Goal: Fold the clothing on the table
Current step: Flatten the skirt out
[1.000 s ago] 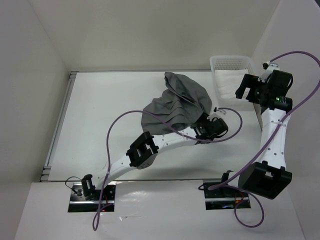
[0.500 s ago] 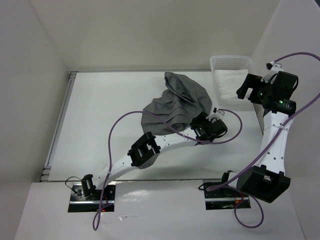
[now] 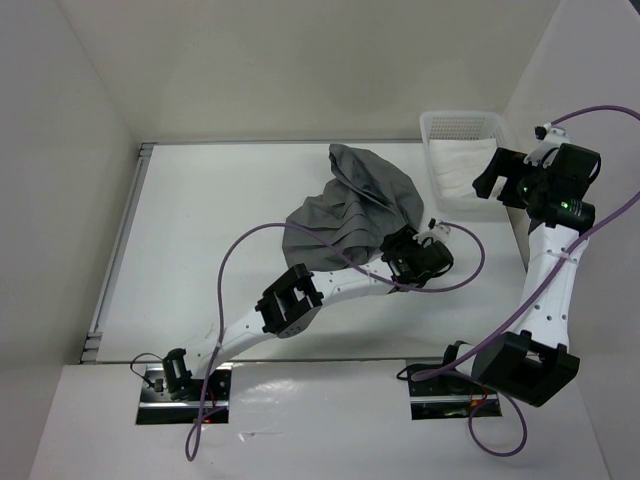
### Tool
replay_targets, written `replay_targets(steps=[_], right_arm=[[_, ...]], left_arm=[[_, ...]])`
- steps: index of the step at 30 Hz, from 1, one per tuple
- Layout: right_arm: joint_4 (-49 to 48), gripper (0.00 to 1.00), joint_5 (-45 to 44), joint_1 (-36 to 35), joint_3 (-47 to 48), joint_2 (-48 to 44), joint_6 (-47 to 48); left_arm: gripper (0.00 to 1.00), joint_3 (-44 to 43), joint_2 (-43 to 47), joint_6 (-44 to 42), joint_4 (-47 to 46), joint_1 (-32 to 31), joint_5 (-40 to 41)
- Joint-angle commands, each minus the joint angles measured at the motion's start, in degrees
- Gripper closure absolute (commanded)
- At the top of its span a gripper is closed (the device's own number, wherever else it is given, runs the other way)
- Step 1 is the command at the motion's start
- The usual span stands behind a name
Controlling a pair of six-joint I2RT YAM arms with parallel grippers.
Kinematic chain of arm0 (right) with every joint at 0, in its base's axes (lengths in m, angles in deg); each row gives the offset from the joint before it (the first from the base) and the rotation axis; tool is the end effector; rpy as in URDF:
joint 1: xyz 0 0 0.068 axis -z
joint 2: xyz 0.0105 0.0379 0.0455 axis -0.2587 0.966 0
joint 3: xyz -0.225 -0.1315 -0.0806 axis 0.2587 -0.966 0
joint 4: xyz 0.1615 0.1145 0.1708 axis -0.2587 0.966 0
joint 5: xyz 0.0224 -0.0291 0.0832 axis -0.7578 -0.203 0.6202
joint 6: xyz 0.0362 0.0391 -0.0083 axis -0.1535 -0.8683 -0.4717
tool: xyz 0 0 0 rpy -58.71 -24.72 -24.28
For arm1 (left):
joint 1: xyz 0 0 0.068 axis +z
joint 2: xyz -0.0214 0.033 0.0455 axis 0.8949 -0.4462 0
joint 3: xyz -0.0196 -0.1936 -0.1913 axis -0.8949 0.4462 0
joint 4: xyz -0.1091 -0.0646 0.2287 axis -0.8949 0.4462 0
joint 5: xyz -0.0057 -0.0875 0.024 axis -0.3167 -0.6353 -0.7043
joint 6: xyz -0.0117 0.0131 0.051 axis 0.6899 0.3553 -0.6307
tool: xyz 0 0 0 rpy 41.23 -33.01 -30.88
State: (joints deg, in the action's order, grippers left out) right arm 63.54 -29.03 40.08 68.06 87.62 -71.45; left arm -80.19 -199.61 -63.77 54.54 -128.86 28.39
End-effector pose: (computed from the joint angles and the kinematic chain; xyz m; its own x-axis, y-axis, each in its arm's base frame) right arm 0.2343 -0.0938 0.4045 -0.4740 0.1946 -0.8587 0.0602 0.9802 0.1889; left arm 0.2684 -0.5150 0.1536 -0.2893 0.4787 -0.8289 0.2141 0.8764 0.4314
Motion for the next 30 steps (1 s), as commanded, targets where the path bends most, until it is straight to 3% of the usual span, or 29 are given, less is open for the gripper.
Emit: replay_targets(steps=[1,7,9,13,20,24,25,30], right_arm=[[-1.3,0.02,1.0,0.5,0.1,-1.6,0.6],[-1.3,0.02,2.3,1.0,-0.9,-2.6,0.6],[-1.3,0.02,2.9,1.5,-0.9,-2.6,0.6],[-1.3,0.04,4.3,2.1,-0.9,-2.6,0.6],[-1.3,0.07,5.5,2.1,-1.4,-3.1,1.2],[-1.3,0.07,6.6,2.1,-1.4,-3.1,1.2],[-1.3,0.07,6.6,2.1,-1.4,-3.1,1.2],[-1.9,0.08,9.0,2.1,-1.4,-3.1,1.2]], left_arm=[[0.42,0.2,-0.5,-1.0,-2.6,-0.1,1.8],[0.6,-1.0,-1.1,-2.1,-3.1,-0.1,1.3],[0.76,-1.0,-1.6,-2.1,-3.1,-0.1,0.6],[0.99,-1.5,-1.6,-2.1,-3.1,-0.1,0.1],[1.0,-7.2,-2.1,-1.5,2.6,-0.1,-2.4],[1.0,-19.9,-3.7,0.0,12.6,2.0,-5.4],[1.0,-27.5,-4.4,0.0,14.7,3.2,-6.0],[1.0,-27.4,2.4,-0.4,16.4,6.6,-8.5]])
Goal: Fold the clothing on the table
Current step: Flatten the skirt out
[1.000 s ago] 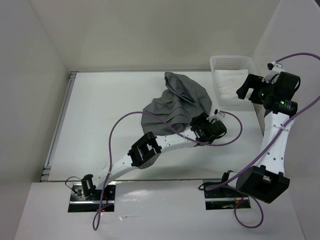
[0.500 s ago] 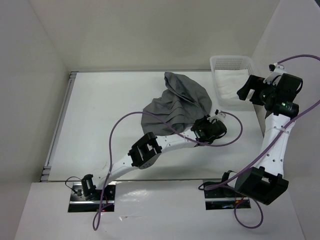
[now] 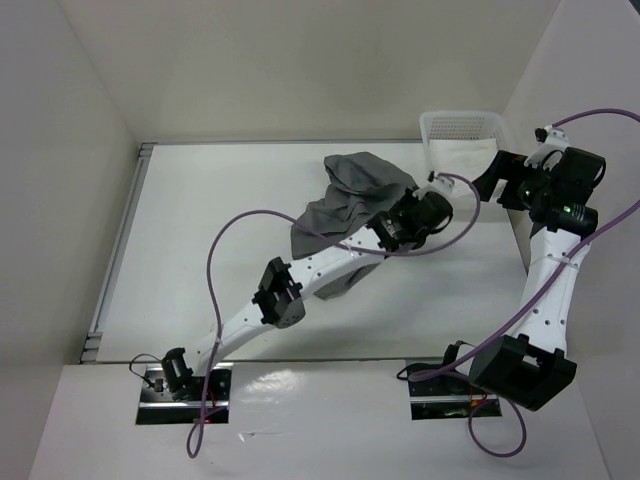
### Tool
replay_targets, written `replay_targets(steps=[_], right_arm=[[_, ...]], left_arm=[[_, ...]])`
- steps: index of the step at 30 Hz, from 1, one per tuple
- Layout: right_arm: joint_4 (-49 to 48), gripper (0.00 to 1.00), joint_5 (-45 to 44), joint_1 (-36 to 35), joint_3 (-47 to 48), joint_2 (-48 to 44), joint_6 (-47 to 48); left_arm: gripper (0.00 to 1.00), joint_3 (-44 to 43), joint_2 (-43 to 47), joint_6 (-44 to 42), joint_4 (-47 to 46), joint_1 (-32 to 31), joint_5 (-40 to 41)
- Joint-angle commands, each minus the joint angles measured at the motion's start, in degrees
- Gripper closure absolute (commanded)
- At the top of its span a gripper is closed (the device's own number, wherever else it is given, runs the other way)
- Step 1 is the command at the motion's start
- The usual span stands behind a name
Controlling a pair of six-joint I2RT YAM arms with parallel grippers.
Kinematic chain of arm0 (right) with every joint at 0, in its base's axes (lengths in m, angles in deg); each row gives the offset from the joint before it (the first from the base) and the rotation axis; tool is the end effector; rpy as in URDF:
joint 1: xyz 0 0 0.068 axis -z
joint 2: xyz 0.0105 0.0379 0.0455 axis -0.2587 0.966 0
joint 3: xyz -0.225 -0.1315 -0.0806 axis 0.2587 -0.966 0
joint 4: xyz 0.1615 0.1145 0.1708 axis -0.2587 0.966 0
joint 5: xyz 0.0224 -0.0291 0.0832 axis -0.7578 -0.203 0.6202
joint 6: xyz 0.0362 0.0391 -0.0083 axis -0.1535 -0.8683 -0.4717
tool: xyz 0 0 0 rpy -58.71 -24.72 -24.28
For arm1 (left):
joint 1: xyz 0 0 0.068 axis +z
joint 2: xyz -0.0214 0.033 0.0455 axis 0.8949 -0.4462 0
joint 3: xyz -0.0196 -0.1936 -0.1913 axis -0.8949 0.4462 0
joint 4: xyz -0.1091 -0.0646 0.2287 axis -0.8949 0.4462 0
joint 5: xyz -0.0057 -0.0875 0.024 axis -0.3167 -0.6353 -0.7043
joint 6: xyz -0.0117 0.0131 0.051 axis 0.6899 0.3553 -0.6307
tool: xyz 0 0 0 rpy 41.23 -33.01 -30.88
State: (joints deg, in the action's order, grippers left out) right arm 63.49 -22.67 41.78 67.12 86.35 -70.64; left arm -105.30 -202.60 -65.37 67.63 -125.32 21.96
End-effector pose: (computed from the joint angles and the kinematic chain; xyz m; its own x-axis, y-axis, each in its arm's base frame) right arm 0.2266 -0.0943 0.4053 -0.4601 0.1924 -0.8668 -0.0167 0.9742 0.2251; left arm 0.3004 -0.5038 0.2479 -0.2588 0.3662 -0.8938 0.2447 0.9200 0.3060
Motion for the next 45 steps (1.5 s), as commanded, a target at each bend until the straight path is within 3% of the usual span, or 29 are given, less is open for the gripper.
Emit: replay_targets(steps=[1,3,10,13,17,18,24,27,33,35,39,45], right_arm=[[-1.8,0.08,2.7,0.4,-0.5,-1.3,0.4],[-1.1,0.08,4.3,0.4,0.0,-0.5,0.4],[1.5,0.11,8.1,0.4,5.0,2.9,2.0],[2.9,0.11,8.1,0.4,7.4,4.3,2.5],[3.5,0.11,8.1,-0.9,8.7,5.7,2.6],[4.2,0.11,8.1,-1.4,9.6,6.2,3.2],[6.6,0.13,3.7,-6.1,12.4,8.9,5.0],[8.4,0.13,0.8,-9.7,14.3,10.8,6.2],[12.3,0.13,-7.1,-22.6,20.1,18.9,9.4],[14.1,0.13,-7.9,-27.3,24.2,24.3,9.4],[15.3,0.14,-19.6,-41.4,30.3,32.8,10.7],[17.5,0.18,-17.7,-51.4,46.3,49.9,9.5]], left_arm=[[1.0,-2.2,8.0,1.9,3.8,3.7,-2.6],[1.0,0.4,12.7,2.9,5.7,5.9,-4.4],[1.0,17.5,29.9,7.6,9.7,20.1,-28.5],[1.0,30.6,37.2,7.6,8.1,28.2,-34.8],[1.0,48.2,45.4,6.2,5.8,38.7,-48.8],[1.0,54.6,46.4,5.5,5.1,42.5,-51.3],[1.0,74.2,48.4,1.6,3.8,53.4,-66.3],[1.0,79.6,45.5,-0.9,3.9,58.0,-71.4],[1.0,80.2,39.3,-2.9,6.0,63.0,-75.9],[1.0,80.2,38.7,-2.9,6.0,63.5,-75.3],[1.0,81.6,39.3,-2.9,5.4,63.5,-73.3],[1.0,82.9,42.6,-2.4,4.8,68.1,-70.6]])
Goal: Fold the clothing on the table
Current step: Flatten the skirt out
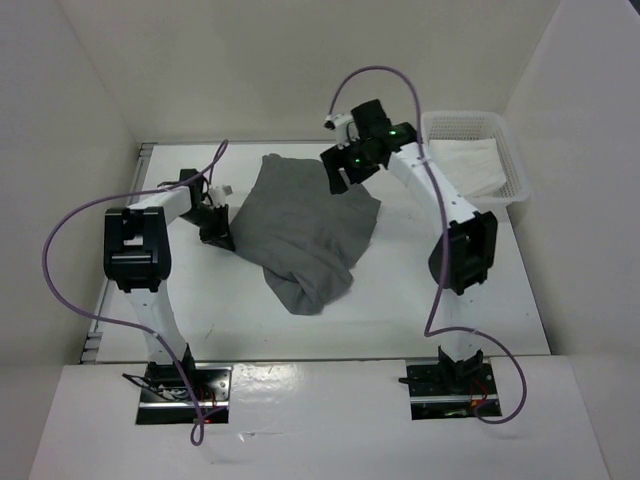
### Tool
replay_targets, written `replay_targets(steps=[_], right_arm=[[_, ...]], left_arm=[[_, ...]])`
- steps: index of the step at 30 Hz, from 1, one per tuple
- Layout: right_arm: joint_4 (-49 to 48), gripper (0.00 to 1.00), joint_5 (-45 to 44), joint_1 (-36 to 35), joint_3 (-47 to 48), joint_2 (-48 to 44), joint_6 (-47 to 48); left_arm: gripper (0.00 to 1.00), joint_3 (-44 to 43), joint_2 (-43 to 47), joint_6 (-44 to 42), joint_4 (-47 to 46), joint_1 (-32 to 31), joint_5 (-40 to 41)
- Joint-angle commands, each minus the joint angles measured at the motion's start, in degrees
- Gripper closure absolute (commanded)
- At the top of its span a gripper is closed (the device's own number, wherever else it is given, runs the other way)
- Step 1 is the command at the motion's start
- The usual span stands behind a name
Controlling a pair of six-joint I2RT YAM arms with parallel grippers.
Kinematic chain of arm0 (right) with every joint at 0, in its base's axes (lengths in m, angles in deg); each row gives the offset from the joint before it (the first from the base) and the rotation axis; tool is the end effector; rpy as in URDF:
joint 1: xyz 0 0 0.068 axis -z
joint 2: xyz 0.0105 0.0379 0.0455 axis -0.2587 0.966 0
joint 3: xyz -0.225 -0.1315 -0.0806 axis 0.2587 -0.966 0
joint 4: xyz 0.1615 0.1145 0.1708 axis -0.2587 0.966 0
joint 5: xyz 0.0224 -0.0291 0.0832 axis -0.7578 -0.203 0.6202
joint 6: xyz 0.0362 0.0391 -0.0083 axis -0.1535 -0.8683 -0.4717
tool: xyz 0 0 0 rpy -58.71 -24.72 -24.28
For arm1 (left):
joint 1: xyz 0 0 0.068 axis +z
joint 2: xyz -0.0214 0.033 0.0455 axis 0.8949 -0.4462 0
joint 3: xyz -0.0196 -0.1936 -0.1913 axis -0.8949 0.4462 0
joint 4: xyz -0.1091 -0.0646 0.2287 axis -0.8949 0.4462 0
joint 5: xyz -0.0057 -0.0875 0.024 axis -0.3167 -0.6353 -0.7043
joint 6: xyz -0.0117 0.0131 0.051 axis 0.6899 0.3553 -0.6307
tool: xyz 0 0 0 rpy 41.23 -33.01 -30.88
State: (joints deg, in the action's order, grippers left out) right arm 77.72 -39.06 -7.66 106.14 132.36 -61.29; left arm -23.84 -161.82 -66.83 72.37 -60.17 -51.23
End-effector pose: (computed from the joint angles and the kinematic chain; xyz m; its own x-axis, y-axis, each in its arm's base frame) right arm 0.4011 0.1766 0.3389 -0.6111 -0.4685 -0.6380 -0.6476 0.7594 0.0627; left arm 0.3921 0.0082 0.1503 -0.9680 -0.1106 -0.2254 -0.0097 0.9135 -0.4068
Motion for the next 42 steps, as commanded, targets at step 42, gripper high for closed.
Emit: replay_targets(steps=[42], right_arm=[[3.9,0.18,-12.4,-10.1,55.1,52.9,-4.3]], left_arm=[[1.0,8.2,8.7,-8.5,1.9,-1.7,3.6]])
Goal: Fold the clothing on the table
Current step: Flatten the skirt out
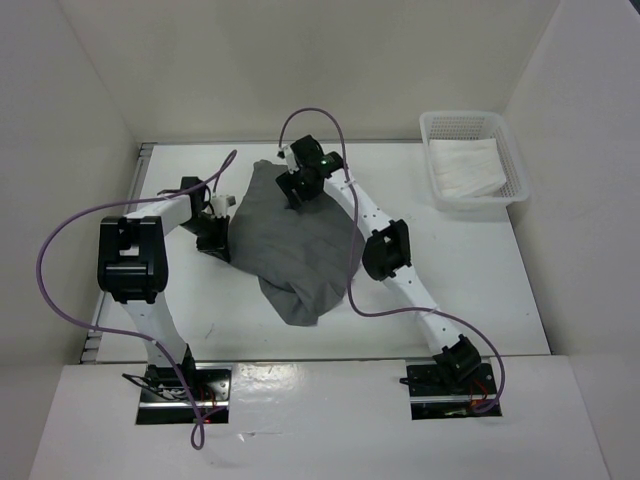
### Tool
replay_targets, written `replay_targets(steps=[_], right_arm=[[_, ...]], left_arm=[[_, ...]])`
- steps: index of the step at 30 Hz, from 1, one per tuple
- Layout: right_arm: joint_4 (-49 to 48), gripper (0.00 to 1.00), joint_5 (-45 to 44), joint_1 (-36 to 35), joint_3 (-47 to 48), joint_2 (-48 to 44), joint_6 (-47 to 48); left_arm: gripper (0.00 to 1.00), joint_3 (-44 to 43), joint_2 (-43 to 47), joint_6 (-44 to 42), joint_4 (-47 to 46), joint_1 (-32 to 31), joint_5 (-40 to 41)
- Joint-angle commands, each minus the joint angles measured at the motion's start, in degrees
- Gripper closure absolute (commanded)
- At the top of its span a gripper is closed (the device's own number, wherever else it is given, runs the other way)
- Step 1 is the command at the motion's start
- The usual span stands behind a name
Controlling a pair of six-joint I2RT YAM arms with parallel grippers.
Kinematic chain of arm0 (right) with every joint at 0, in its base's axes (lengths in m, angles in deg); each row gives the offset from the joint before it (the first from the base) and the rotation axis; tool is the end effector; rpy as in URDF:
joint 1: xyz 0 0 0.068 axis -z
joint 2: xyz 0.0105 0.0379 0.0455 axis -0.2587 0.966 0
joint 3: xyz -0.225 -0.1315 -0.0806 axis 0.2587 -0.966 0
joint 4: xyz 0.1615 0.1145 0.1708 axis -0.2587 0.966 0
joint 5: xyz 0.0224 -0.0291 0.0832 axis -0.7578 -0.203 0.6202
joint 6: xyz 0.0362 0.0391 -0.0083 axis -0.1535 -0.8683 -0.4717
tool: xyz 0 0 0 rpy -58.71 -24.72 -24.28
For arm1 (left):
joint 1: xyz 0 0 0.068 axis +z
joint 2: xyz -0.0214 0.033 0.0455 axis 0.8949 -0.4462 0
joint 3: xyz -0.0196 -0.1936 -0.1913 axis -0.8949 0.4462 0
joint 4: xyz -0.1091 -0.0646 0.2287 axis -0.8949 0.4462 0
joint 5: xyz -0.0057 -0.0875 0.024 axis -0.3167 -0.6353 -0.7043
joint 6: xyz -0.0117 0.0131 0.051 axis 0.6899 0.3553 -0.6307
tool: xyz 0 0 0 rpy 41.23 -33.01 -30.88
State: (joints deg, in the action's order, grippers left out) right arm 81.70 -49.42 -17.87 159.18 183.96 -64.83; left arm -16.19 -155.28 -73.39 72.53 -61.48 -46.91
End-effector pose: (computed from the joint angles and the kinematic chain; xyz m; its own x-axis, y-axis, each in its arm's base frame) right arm 0.4856 0.3163 0.1643 -0.5982 -0.5553 -0.5778 -0.6638 0.7473 -0.0310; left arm 0.3602 0.0006 0.1556 -0.9693 0.0178 -0.2452 0.0967 0.9446 -0.3136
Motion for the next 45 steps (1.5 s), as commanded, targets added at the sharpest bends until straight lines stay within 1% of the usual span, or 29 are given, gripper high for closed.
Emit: replay_targets(steps=[1,6,11,12,14,15,16,17,18,19,20,22,23,26,29,32,33,35,38,39,40,43,45], right_arm=[[0.7,0.16,-2.0,0.1,2.0,1.3,-1.3],[4.8,0.14,0.0,0.1,-0.5,0.1,-2.6],[9.4,0.14,0.6,0.1,-8.2,-5.3,-3.9],[9.4,0.14,0.6,0.1,-12.6,-6.7,-4.5],[7.0,0.12,0.6,0.1,-19.5,-12.9,-5.0],[4.8,0.12,-0.4,0.1,-29.2,-15.8,-5.6],[-1.2,0.12,-1.6,0.1,-34.9,-22.7,-5.6],[-4.3,0.09,-4.3,0.1,-46.2,-26.3,-6.3],[-7.2,0.08,-4.8,-0.4,-51.4,-29.7,-6.3],[-11.1,0.08,-4.8,-0.4,-55.9,-35.4,-6.3],[-12.7,0.07,-6.5,-1.1,-63.8,-38.1,-6.3],[-16.1,0.06,-7.6,-1.7,-70.6,-42.7,-5.6],[-16.9,0.06,-8.3,-1.7,-76.4,-46.6,-5.6],[-16.9,0.06,-8.8,-1.7,-83.7,-51.8,-4.5],[-14.8,0.06,-5.7,-1.7,-87.1,-55.4,-3.0],[-12.1,0.06,-0.9,-1.7,-86.5,-59.1,0.1],[-11.2,0.06,1.5,-1.7,-85.5,-59.9,0.6],[-7.9,0.06,4.4,-1.7,-80.7,-60.6,3.1],[-7.2,0.05,6.9,-1.7,-72.9,-61.4,5.6],[-8.9,0.05,6.9,-1.7,-71.5,-61.4,6.1],[-10.5,0.05,4.9,-1.7,-69.9,-60.6,6.1],[-18.9,0.05,1.1,-1.7,-69.9,-57.7,8.2],[-24.2,0.05,0.2,-1.7,-70.7,-54.7,8.8]], left_arm=[[1.0,0.6,2.2,-1.9,1.7,-0.4,-0.7],[1.0,0.6,2.7,-1.9,1.7,-0.4,-0.7],[1.0,-0.6,2.7,-2.5,2.3,-0.4,-0.2],[1.0,-1.3,2.7,-2.5,2.3,-0.4,0.4],[1.0,-2.3,2.7,-2.5,2.9,-0.4,0.4],[1.0,-3.1,2.7,-2.5,2.9,-0.4,1.0],[1.0,-3.1,2.7,-3.0,2.9,-0.4,1.0],[1.0,-4.0,2.7,-3.0,2.9,-0.4,1.0],[1.0,-4.6,2.7,-3.0,2.9,-0.4,1.0],[1.0,-4.6,2.7,-3.0,2.9,-0.4,1.0],[1.0,-5.2,2.7,-3.0,2.9,-0.4,1.0],[1.0,-5.7,2.1,-3.0,2.9,-0.4,1.0],[1.0,-5.7,1.4,-3.0,2.9,-0.4,1.0],[1.0,-7.8,0.0,-3.5,2.9,-0.9,-0.3],[1.0,-9.3,-0.7,-4.2,2.9,-1.5,-1.0],[1.0,-10.5,-1.9,-5.4,2.9,-2.5,-1.0],[1.0,-10.5,-2.4,-6.1,2.9,-2.5,-1.0],[1.0,-10.5,-2.4,-6.7,2.9,-3.1,-1.0],[1.0,-10.5,-2.4,-7.4,2.9,-4.1,-1.5],[1.0,-10.5,-2.9,-7.4,2.9,-4.7,-1.5],[1.0,-10.5,-2.9,-7.4,2.9,-4.7,-1.5],[0.99,-10.5,-2.9,-7.9,2.3,-4.7,-1.5],[0.99,-10.5,-3.5,-7.9,1.8,-4.7,-1.5]])
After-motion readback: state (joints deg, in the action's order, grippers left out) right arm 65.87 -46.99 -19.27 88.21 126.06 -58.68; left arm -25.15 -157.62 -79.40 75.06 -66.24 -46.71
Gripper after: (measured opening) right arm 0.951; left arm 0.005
